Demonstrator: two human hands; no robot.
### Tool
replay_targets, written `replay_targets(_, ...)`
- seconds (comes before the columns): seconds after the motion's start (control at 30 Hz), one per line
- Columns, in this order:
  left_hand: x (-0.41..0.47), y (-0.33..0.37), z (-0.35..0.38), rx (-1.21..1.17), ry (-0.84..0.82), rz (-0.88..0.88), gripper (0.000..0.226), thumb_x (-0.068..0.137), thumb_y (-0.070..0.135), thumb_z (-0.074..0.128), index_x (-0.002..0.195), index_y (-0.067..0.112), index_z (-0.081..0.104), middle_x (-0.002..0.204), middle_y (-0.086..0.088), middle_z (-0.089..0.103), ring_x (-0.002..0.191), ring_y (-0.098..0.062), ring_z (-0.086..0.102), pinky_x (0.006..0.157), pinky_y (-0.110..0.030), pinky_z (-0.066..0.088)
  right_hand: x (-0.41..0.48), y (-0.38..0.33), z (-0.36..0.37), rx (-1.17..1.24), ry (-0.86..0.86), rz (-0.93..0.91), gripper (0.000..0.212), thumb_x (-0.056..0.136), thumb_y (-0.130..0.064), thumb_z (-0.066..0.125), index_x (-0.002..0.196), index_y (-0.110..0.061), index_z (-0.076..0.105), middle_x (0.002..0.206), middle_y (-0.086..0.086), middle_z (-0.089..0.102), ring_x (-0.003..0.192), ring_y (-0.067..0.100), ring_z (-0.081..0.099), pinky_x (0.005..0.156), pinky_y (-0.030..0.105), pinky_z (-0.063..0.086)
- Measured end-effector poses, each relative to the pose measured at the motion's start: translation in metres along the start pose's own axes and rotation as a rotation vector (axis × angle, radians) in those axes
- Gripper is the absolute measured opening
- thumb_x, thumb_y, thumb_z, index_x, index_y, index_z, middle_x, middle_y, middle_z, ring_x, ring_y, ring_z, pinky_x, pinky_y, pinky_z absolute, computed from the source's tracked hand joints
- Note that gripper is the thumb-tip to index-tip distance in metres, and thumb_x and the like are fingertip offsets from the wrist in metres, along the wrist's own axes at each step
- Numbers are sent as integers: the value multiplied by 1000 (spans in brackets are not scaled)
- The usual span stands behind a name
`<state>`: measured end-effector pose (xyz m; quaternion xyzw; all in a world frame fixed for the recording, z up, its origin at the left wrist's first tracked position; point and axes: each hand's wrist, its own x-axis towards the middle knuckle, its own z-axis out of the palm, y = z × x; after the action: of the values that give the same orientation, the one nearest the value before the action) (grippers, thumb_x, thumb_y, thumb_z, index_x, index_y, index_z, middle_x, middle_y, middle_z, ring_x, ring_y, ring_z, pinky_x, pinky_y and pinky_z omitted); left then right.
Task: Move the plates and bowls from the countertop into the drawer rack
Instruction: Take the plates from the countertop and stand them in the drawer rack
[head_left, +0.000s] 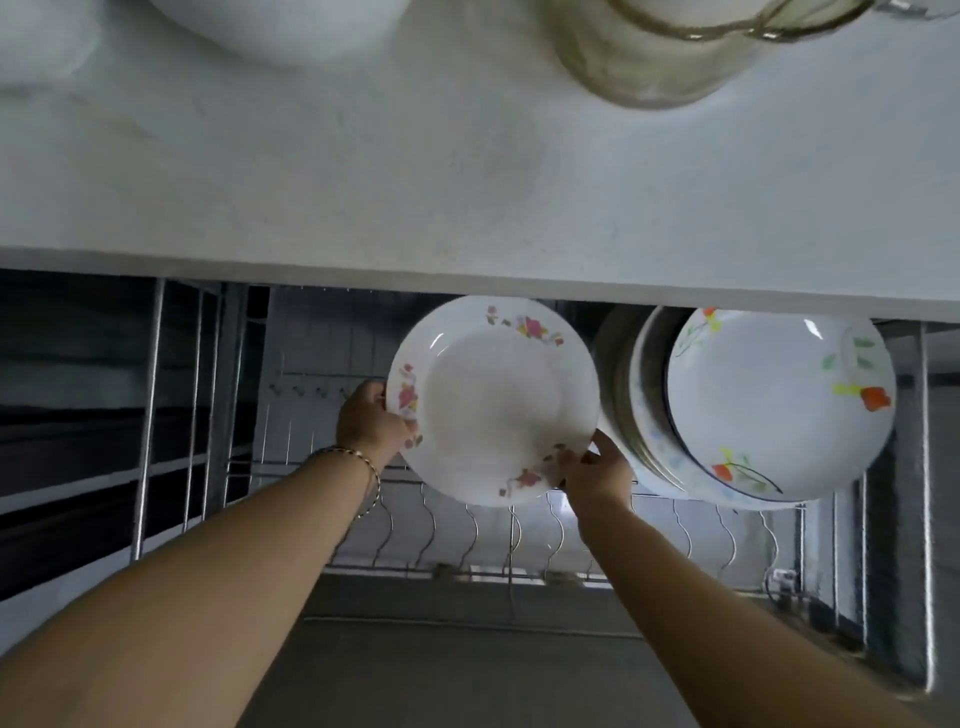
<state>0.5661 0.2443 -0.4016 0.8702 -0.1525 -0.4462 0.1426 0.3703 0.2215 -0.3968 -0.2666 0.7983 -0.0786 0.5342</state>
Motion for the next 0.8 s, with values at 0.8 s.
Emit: replay_targets(0.8,-6,-3,-1,508,-199,102,47,90,15,52,134,2,39,137,-20,42,118,-35,54,96,-39,50,10,11,-16,-547,-61,82,15,87,-13,52,75,-8,59,82,14,61,89,28,56,60,22,41)
